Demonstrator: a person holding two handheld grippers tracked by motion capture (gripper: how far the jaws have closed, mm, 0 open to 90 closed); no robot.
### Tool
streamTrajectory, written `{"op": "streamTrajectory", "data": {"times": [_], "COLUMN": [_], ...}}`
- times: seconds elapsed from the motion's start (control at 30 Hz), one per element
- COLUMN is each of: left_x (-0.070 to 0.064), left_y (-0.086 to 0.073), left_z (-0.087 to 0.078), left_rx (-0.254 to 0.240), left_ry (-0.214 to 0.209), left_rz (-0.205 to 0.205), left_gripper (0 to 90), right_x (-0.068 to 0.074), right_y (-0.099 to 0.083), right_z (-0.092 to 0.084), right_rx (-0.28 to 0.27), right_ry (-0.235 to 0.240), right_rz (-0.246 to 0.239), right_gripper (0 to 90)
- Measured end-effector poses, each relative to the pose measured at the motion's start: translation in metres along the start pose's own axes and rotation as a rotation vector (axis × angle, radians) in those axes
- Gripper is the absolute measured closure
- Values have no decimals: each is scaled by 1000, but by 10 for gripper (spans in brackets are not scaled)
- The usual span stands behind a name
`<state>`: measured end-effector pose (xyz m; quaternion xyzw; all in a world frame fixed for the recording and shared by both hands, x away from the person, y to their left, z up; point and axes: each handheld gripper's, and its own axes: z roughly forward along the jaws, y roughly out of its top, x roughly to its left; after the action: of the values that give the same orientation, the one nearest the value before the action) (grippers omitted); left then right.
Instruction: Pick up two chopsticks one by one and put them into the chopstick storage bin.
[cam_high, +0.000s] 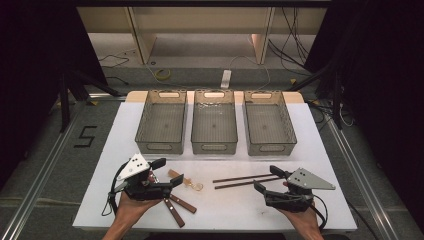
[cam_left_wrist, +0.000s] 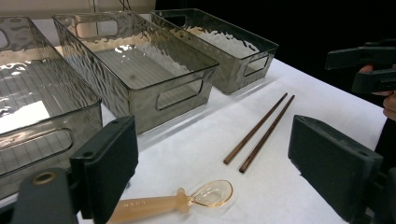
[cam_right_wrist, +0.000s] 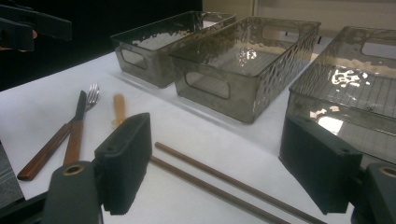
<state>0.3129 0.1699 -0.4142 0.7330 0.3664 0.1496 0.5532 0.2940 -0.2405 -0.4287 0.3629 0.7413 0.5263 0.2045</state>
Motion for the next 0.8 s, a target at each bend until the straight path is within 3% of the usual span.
{"op": "streamTrajectory", "data": {"times": [0.3,0.33,0.43,0.7,0.77,0.8], "left_x": [0,0,1,2,2,2], "left_y": [0,0,0,0,0,0], "left_z": [0,0,0,0,0,0], "left_rx": [3,2,1,-1,-1,-1], "left_ry": [4,5,7,7,10,13], "left_rz": [0,0,-2,-6,-7,-4], "left_gripper": [154,154,154,154,154,154], "right_x": [0,0,1,-6,-8,-9], "right_y": [4,7,11,27,32,36], "right_z": [3,5,10,18,22,26], "right_rx": [46,87,155,236,269,312], "right_ry": [33,68,104,132,138,145], "right_rz": [-46,-66,-110,-159,-169,-189], "right_gripper": [273,274,268,263,259,258]}}
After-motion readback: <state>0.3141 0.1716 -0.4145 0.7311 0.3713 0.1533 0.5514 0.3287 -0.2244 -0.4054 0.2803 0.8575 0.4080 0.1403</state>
